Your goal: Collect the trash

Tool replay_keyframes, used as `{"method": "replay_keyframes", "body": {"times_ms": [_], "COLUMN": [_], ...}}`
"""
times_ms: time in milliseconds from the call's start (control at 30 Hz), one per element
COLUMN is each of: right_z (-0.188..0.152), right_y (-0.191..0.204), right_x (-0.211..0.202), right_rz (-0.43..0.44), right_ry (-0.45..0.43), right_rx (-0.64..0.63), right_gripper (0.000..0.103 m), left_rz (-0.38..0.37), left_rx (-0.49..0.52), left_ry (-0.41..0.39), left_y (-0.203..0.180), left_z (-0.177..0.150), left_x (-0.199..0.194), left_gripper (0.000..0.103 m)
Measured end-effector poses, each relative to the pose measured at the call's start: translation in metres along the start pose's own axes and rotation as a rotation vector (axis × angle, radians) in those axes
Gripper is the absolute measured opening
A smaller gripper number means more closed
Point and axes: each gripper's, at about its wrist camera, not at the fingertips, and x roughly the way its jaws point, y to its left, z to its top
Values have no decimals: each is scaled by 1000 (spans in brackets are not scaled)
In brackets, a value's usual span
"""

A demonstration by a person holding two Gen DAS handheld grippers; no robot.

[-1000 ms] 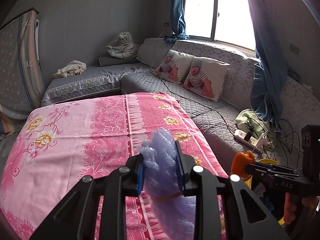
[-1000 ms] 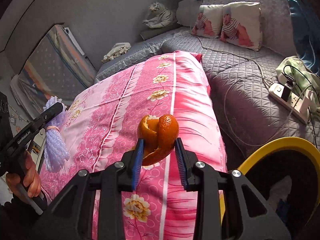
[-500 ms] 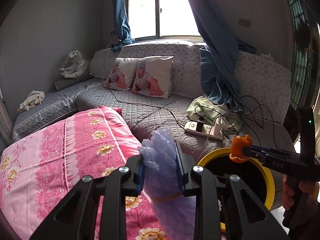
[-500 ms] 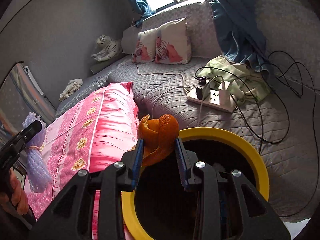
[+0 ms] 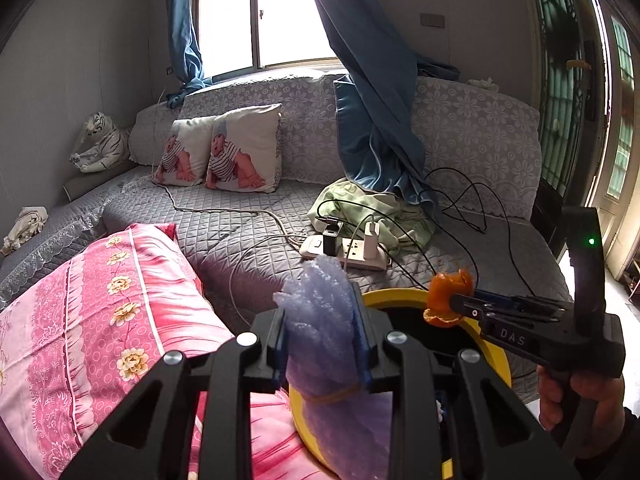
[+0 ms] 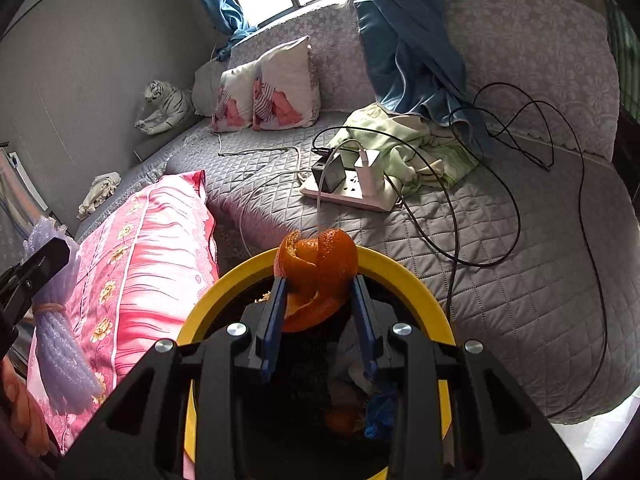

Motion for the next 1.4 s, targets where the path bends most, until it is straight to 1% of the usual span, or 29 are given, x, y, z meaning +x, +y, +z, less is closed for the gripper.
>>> {"method": "replay_keyframes", "body": {"times_ms": [200,267,333,400,433,500,600,767,867,933,967,1033,1067,1133,1167,1200,1233,1267,1333,1400], "right_z": [-2,-3,-2,-1,-1,-1,1,6,9,9,9,5,3,-3,-7,-10,-14,-19,-29,-39], "right_y": [-6,-8,-10,-12,-13,-13,-10,2,20,37,47,70,83,110,124,137,151,165,192,219], "right_x": [9,11,13,13,13,12,7,-2,-7,-9,-10,-10,-11,-10,-11,-12,-13,-16,-24,-35], "right_rz": [-24,-34,-42,-49,-54,-56,-66,-60,-59,-40,-27,-8,-4,5,19,41,63,81,126,174], "right_ry": [24,27,36,39,38,36,26,13,4,1,2,-2,-7,-13,-17,-22,-28,-40,-81,-120], "right_rx": [7,9,12,22,25,28,21,6,-29,-55,-70,-110,-133,-184,-201,-212,-222,-234,-262,-291], "right_gripper": [31,31,32,35,39,39,39,39,40,41,45,51,53,56,61,64,70,77,85,90], "left_rz": [-48,-51,-55,-50,-41,-17,19,105,182,236,267,335,363,414,439,465,490,515,568,616], "left_rx": [-29,-43,-71,-109,-125,-147,-184,-231,-259,-282,-292,-312,-322,-338,-345,-353,-361,-368,-383,-383], "left_ry": [56,70,83,88,85,75,57,12,-19,-37,-45,-61,-72,-93,-107,-122,-139,-157,-200,-245], "left_y": [-2,2,9,20,26,37,59,104,140,166,179,204,216,236,244,251,257,262,266,266], "left_z": [0,-2,-3,-4,-3,-3,-2,-7,-17,-29,-36,-51,-59,-76,-84,-91,-99,-107,-119,-130], "left_x": [24,29,32,32,31,28,19,-9,-35,-56,-67,-91,-104,-130,-144,-157,-171,-184,-211,-236], "left_gripper": [28,31,48,62,63,65,65,65,65,66,67,74,76,80,81,85,89,91,95,95]}}
